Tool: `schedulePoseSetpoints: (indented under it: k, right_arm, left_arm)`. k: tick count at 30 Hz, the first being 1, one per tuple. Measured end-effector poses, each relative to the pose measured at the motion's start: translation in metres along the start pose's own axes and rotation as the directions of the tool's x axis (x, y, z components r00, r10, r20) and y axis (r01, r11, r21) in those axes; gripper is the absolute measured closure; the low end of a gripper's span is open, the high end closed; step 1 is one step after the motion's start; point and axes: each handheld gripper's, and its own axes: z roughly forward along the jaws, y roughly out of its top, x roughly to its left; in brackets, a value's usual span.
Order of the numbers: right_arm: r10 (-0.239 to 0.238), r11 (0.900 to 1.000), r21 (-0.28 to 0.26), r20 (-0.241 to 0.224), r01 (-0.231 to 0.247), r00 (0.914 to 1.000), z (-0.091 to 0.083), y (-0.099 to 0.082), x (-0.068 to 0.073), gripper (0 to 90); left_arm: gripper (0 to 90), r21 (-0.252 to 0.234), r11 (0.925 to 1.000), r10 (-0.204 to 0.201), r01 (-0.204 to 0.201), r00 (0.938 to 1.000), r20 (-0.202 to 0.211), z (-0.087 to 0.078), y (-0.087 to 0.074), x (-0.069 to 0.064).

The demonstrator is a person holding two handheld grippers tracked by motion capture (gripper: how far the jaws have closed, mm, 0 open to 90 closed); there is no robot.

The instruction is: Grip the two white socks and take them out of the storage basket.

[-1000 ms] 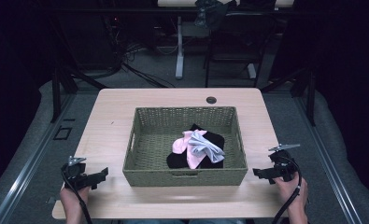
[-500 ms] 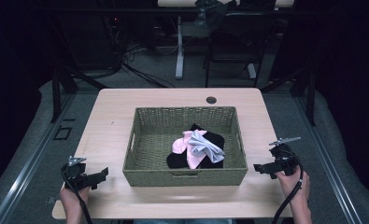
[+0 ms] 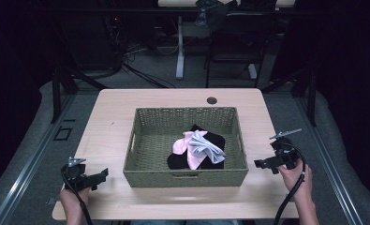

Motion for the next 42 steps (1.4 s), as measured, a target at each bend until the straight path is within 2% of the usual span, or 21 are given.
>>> schedulePoseSetpoints:
  k: [3,9,15,21,23,26,31,39,42]
  right_arm:
    - [-0.003,1.0000,-0.002,-0.009,0.003,1.0000,-0.005,0.004,-0.001,0.3]
    - [-0.024,0.9996,-0.018,-0.019,0.024,0.9995,-0.022,0.015,0.003,1.3]
    - [-0.068,0.9975,-0.020,-0.016,0.068,0.9975,-0.037,0.036,0.010,1.2]
    - [-0.106,0.9943,-0.013,-0.028,0.106,0.9940,-0.044,0.056,0.020,1.0]
    - [-0.115,0.9934,-0.010,-0.014,0.115,0.9933,-0.046,0.061,0.023,1.0]
    - [-0.136,0.9907,-0.008,-0.021,0.136,0.9905,-0.047,0.070,0.029,1.0]
    - [-0.179,0.9838,0.003,-0.020,0.179,0.9836,-0.047,0.082,0.042,2.1]
    - [-0.259,0.9653,0.024,-0.043,0.260,0.9649,-0.041,0.102,0.070,2.1]
    - [-0.276,0.9599,0.032,-0.067,0.278,0.9589,-0.037,0.108,0.078,2.1]
  left_arm:
    - [2.5,0.002,0.9999,0.011,-0.011,0.9999,-0.001,-0.001,0.000,-0.001]
    - [2.5,0.001,1.0000,0.004,-0.004,1.0000,0.002,0.000,0.000,-0.001]
    - [2.5,0.001,1.0000,0.003,-0.003,1.0000,0.004,-0.001,-0.001,0.000]
    - [2.5,0.004,1.0000,0.003,-0.003,1.0000,0.000,-0.002,-0.001,0.000]
    - [2.6,0.000,1.0000,0.003,-0.003,1.0000,0.001,-0.002,-0.001,0.000]
    - [2.5,0.000,1.0000,0.001,-0.001,1.0000,0.002,-0.002,-0.001,0.001]
    - [2.6,-0.002,1.0000,0.002,-0.002,1.0000,0.006,-0.002,-0.001,0.001]
    - [2.6,0.002,1.0000,0.006,-0.006,0.9999,0.009,-0.003,-0.001,0.000]
    - [2.5,0.002,0.9999,0.010,-0.010,0.9999,0.010,-0.002,-0.001,0.000]
